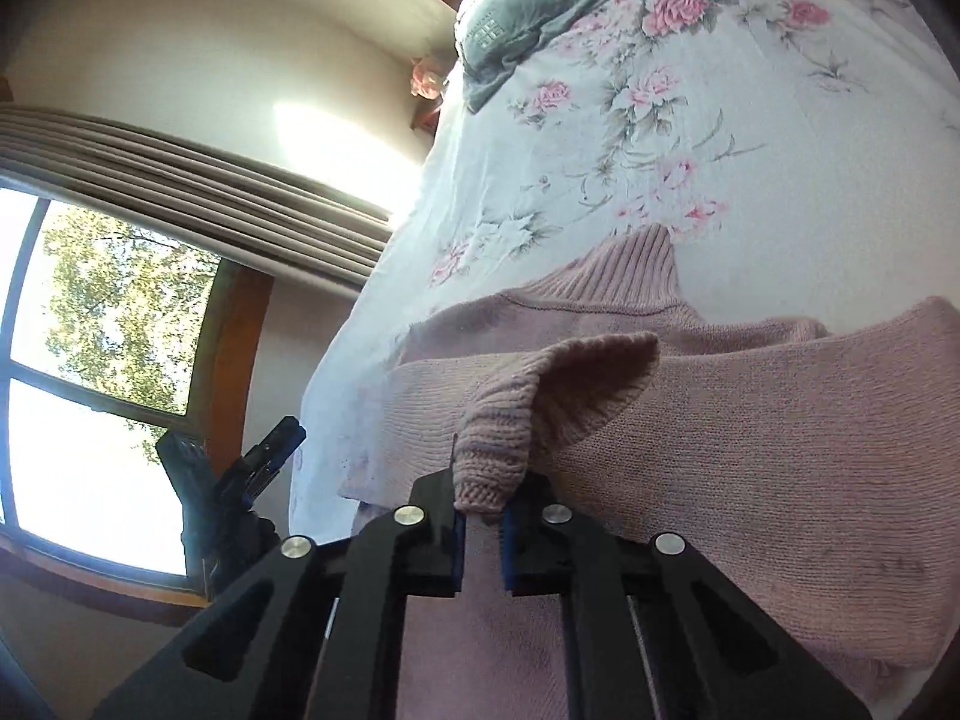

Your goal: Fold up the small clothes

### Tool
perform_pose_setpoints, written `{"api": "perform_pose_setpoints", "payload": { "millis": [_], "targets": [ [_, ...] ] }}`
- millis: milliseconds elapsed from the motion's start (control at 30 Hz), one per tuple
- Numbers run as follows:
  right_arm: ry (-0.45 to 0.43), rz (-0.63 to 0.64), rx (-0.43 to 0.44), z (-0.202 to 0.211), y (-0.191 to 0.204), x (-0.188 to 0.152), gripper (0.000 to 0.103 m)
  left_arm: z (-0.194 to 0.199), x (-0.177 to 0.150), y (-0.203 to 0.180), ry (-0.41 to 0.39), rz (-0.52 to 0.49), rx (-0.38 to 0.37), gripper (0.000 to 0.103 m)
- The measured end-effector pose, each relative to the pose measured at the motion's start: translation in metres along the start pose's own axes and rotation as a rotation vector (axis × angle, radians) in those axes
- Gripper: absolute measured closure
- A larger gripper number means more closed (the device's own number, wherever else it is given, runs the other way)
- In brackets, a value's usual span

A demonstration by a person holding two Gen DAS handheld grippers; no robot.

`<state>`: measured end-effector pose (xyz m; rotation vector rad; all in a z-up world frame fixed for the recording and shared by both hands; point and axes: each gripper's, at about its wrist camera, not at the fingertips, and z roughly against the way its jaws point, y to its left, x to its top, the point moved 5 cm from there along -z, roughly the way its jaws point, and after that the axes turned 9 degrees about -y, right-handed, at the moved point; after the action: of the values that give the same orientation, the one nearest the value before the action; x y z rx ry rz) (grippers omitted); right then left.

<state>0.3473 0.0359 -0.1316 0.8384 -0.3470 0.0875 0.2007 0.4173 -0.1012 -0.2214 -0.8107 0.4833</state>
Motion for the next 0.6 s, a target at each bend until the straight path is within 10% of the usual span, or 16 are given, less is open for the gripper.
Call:
{"api": "perform_pose_setpoints", "payload": {
  "millis": [233, 433, 600],
  "targets": [
    [-0.135, 0.036, -0.106, 0.083, -0.025, 0.014, 0.095, -0.011, -0.008, -0.017, 0.043, -0.067, -0.002, 0.038],
    [-0.013, 0.005, -0.277, 0.050, -0.086, -0.017, 0.087, -0.065, -0.057, -0.029, 0.232, -0.220, 0.126, 0.039],
    [0.003, 0.085, -0.401, 0.050, -0.094, -0.028, 0.076, -0.057, -0.051, -0.029, 0.223, -0.218, 0.133, 0.040]
  ]
}}
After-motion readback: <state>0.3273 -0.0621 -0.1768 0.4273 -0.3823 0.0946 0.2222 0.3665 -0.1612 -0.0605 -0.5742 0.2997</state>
